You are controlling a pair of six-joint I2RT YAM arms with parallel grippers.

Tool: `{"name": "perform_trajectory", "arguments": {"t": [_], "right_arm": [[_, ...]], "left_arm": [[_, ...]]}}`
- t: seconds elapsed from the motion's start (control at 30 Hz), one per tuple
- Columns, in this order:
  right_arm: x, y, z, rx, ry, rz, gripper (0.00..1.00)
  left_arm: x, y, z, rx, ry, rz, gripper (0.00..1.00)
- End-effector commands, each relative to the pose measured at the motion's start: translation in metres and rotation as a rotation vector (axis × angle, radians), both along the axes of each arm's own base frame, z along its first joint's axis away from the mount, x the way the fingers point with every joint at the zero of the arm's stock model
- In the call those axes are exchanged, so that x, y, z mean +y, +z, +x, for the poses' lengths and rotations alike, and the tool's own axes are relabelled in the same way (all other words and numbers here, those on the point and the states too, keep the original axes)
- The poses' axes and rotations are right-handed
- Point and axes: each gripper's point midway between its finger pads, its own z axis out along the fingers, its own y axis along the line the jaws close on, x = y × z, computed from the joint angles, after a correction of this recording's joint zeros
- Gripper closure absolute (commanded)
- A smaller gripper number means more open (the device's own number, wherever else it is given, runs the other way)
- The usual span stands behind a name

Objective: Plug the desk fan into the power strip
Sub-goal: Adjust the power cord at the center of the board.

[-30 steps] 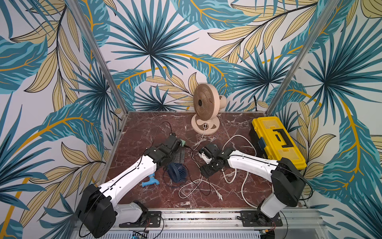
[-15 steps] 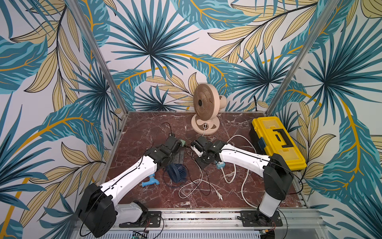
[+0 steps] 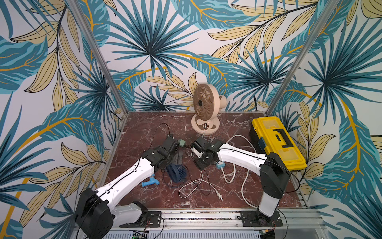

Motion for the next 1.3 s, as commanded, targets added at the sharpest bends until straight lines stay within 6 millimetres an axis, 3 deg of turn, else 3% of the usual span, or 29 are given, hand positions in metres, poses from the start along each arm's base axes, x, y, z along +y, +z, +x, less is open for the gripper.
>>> {"name": "perform_trajectory", "arguments": {"t": [0.0,0.13,0.3,0.4,0.6,0.77,0.83,1.1,1.27], "right_arm": [[-0.006,-0.015,-0.013,0.036,-0.020,0.029,0.32],[-0.006,-0.035,-0.026,0.087,-0.018,0.053,0.37],[-0.002,-0.021,-0.016,0.051,-0.015,0.052,0.84],[0.004,-0.001,-0.004,0.006,-0.015,0.057,1.00],[0.027,0.015,0.023,-0.028,0.009,0.075,1.00],[0.069,0.034,0.051,-0.057,0.043,0.172,1.00],[0.075,0.039,0.076,-0.069,0.024,0.201,1.00],[0.131,0.030,0.127,-0.070,0.060,0.329,1.00],[0.169,0.037,0.143,-0.074,0.111,0.462,1.00]], "left_arm": [[0.003,-0.005,-0.004,0.016,-0.008,0.019,0.00],[-0.002,-0.015,0.000,0.034,-0.014,0.020,0.00],[0.000,-0.021,0.004,0.026,0.017,0.027,0.00],[0.006,-0.022,0.003,0.018,0.037,0.040,0.00],[0.019,-0.022,-0.004,0.006,0.076,0.053,0.00],[0.034,-0.013,-0.010,-0.030,0.119,0.043,0.00],[0.038,-0.011,-0.013,-0.040,0.133,0.039,0.00],[0.046,-0.009,-0.021,-0.055,0.159,0.030,0.00],[0.059,0.001,-0.031,-0.090,0.203,0.022,0.00]]}}
